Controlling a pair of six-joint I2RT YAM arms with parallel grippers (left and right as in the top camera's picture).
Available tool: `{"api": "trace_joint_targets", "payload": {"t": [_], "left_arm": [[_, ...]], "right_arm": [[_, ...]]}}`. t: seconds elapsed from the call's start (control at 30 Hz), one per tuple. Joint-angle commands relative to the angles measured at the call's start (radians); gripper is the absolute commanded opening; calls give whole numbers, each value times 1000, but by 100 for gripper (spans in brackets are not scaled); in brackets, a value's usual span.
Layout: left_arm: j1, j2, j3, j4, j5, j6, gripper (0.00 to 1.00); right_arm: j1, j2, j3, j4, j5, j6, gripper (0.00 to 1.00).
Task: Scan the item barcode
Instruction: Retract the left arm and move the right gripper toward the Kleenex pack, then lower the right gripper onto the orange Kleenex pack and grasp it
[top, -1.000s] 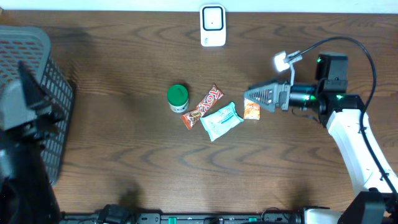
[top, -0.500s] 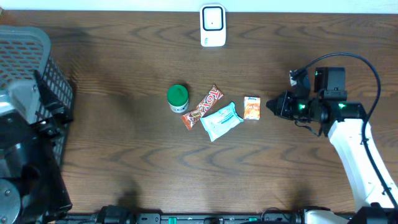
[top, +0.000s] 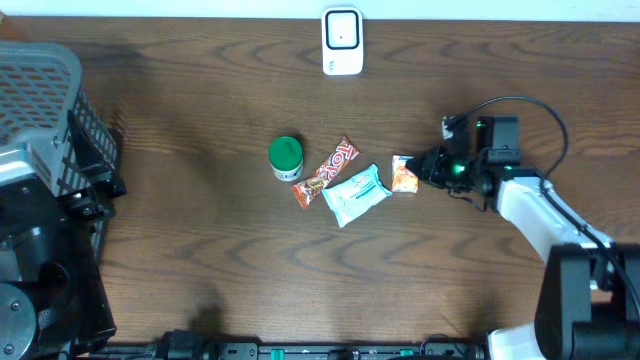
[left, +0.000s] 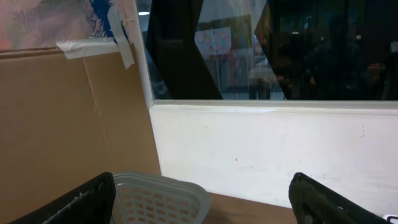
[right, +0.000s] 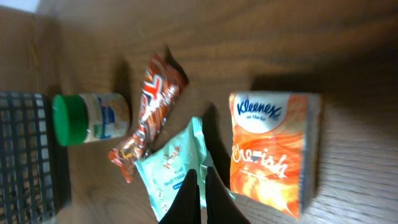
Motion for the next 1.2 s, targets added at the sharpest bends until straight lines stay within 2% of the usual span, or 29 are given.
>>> {"api": "trace_joint_targets", "payload": {"t": [0.0,0.17,0.27,0.37,0.53,0.67,0.77,0.9,1.17], "left_arm": [[5,-5,0,4,5,-6,89],[5,-5,0,4,5,-6,89],[5,-5,0,4,5,-5,89],[5,-5,0,4,5,-6,89],[5,-5,0,3,5,-5,89],[5,-5,0,4,5,-5,89],[5,-5,0,4,5,-5,89],[5,-5,0,4,5,-5,89],[5,-5,0,4,5,-5,89]], "right_arm": [[37,74,-6,4,-25,19,1],[54,185,-6,6,61,19,1],[53,192,-6,0,112,18,1],[53,179,-4,2,81,-2,1],[40,74,17,-5,-109,-53,1],[8,-61,23,-5,-98,-22,1],[-11,-93,22,-8,-65,-23,1],[-10,-46,14,-29,9,-23,1],[-10,156,12,-46,31,-31,1]]}}
